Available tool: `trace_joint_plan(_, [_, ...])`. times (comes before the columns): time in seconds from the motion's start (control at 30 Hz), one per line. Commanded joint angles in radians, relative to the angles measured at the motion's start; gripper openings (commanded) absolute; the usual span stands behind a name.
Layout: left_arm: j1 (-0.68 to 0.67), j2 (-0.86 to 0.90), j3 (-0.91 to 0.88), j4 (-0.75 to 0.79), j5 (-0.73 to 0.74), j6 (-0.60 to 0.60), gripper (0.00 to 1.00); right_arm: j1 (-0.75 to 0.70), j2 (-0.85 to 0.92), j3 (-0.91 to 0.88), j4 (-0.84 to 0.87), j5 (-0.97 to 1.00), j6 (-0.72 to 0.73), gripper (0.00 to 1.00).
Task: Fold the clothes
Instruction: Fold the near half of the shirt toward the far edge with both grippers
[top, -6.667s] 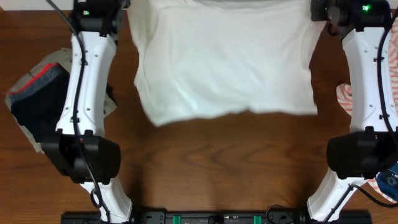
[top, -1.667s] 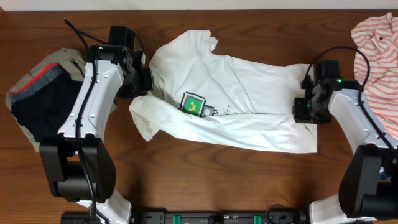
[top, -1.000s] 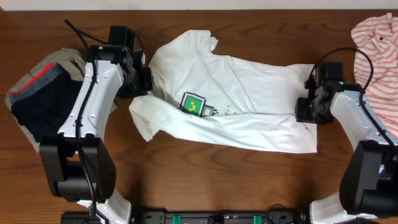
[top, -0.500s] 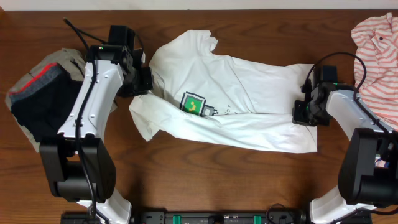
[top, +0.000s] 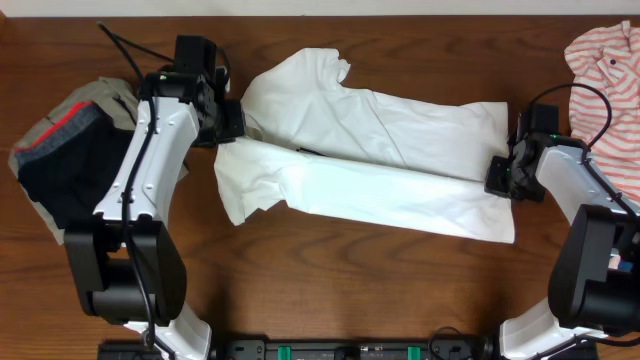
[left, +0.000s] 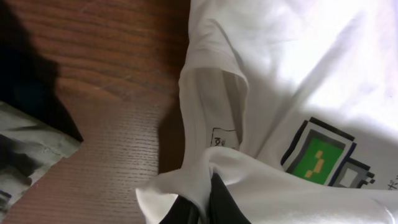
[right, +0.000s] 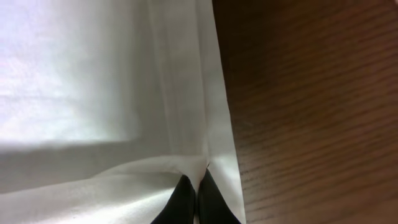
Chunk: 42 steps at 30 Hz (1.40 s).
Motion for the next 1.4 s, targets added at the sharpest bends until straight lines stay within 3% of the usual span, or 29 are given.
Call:
trace_joint_plan(0.0, [0.002,0.05,-0.025,-0.002,-0.029,-0.014,0.06,-0.014,0.007,-0.002,0.01,0.026,0.018,0.01])
trace_joint_plan(0.13, [0.002,0.109,-0.04,0.002,-0.003,-0.013,0.07,-0.014,0.007,-0.002,0.025,0.025,0.018,0.03])
trace_joint_plan(0.2, [0.002,0.139,-0.04,0.003,0.016,-0.013,0.15,-0.014,0.007,-0.002,0.031,0.025,0.018,0.04])
trace_joint_plan(0.43, [0.005,0.158,-0.034,0.014,0.025,-0.004,0.26,-0.014,0.007,0.0,0.079,0.026,-0.002,0.06])
trace_joint_plan(0.67, [0.005,0.033,-0.031,-0.021,0.025,-0.005,0.3,-0.011,-0.003,0.071,0.033,0.009,-0.037,0.07])
trace_joint_plan(0.77, [0.005,-0.043,-0.031,-0.093,0.023,-0.011,0.34,-0.01,-0.005,0.115,-0.04,-0.105,-0.11,0.05])
trace_joint_plan(1.0, [0.005,-0.072,-0.059,-0.261,0.024,-0.093,0.36,0.011,-0.004,0.116,-0.163,-0.2,-0.149,0.03])
trace_joint_plan(1.37, [0.005,-0.072,-0.325,-0.166,0.157,-0.119,0.36,0.049,-0.002,0.044,-0.144,-0.164,-0.17,0.04])
